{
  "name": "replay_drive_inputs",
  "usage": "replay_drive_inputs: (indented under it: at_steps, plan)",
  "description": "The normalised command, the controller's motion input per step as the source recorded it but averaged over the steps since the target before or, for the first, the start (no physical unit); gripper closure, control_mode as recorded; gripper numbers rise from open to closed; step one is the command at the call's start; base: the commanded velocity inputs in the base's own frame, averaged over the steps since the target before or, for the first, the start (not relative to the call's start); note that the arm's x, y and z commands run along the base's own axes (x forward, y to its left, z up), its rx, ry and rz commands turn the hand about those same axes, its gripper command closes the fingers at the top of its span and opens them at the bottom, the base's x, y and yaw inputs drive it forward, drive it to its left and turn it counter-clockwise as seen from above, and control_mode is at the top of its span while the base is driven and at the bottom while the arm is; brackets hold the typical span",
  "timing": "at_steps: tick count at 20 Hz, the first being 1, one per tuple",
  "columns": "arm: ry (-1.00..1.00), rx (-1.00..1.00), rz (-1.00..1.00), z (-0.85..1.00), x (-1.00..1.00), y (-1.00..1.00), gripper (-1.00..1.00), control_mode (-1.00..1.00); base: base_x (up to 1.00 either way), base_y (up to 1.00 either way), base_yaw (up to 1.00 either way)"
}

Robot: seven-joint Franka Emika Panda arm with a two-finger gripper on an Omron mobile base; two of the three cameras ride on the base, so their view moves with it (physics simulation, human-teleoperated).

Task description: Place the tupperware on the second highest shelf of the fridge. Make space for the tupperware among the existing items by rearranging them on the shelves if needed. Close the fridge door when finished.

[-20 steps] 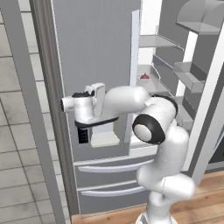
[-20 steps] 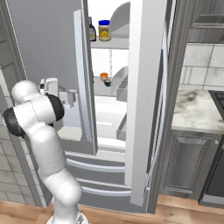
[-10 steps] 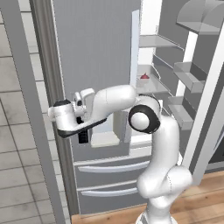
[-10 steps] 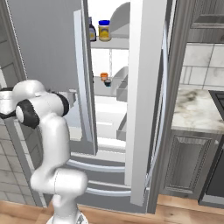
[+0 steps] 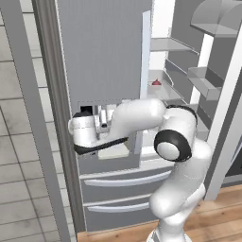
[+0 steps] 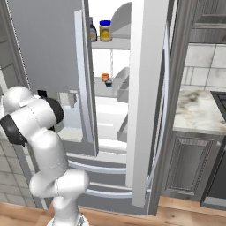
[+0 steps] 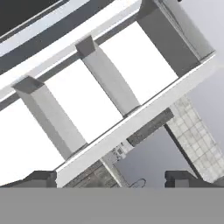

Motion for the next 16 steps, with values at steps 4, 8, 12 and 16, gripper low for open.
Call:
replay_drive_inputs:
  at_steps: [4, 8, 12, 16]
  plan:
    - [-0.27, 0.08, 0.17, 0.92, -0.93, -0.34, -1.0, -1.0, 0.0, 0.0, 0.0]
    - [-0.09, 0.01, 0.37, 0.84, -0.87, -0.06, -1.0, -1.0, 0.0, 0.0, 0.0]
    - [0.0, 0.0, 0.54, 0.42, -0.74, -0.11, -1.0, -1.0, 0.0, 0.0, 0.0]
    - [0.01, 0.03, 0.56, 0.3, -0.15, -0.21, -1.0, -1.0, 0.0, 0.0, 0.0]
